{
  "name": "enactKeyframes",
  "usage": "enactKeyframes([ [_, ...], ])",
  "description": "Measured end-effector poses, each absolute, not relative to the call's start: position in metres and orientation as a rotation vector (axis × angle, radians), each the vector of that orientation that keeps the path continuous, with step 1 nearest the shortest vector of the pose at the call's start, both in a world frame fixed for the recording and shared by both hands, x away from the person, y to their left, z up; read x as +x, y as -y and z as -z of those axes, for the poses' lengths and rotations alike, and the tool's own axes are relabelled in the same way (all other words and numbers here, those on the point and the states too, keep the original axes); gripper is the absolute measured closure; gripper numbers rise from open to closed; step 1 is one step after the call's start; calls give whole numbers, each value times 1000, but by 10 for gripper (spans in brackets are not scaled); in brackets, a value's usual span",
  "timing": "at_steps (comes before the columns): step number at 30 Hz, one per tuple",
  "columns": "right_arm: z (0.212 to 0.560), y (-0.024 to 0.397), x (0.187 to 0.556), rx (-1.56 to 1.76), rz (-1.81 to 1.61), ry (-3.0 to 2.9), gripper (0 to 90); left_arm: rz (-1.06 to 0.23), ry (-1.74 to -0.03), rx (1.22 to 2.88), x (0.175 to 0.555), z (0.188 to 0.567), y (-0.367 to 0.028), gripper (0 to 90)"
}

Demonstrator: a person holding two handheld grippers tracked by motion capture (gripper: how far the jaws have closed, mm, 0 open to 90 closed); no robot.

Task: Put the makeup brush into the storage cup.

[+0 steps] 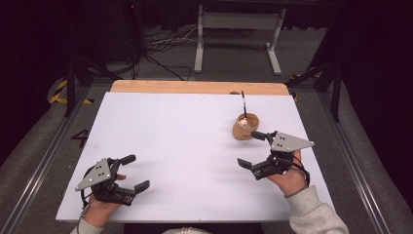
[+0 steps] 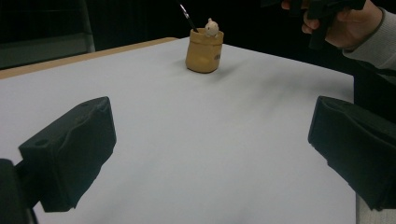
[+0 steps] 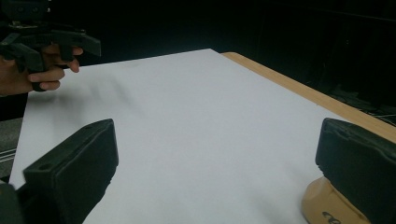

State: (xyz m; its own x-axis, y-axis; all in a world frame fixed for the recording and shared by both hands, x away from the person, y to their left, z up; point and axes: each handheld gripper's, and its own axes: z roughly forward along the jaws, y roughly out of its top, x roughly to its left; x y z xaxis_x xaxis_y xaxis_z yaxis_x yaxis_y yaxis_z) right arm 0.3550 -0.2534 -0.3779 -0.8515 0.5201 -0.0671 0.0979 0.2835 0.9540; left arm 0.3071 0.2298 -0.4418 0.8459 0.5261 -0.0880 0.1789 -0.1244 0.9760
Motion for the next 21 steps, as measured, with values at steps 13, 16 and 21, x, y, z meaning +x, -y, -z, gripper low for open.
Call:
enactKeyframes([
  [13, 403, 247, 347, 530, -1629, -2210, 0, -321, -549, 1684, 308, 442, -232, 18],
  [16, 409, 246, 345, 531, -1644, -2210, 0, -316, -550, 1677, 308, 443, -233, 18],
  [21, 416, 244, 344, 538, -1650, -2219, 0, -314, -545, 1680, 309, 443, -232, 18],
])
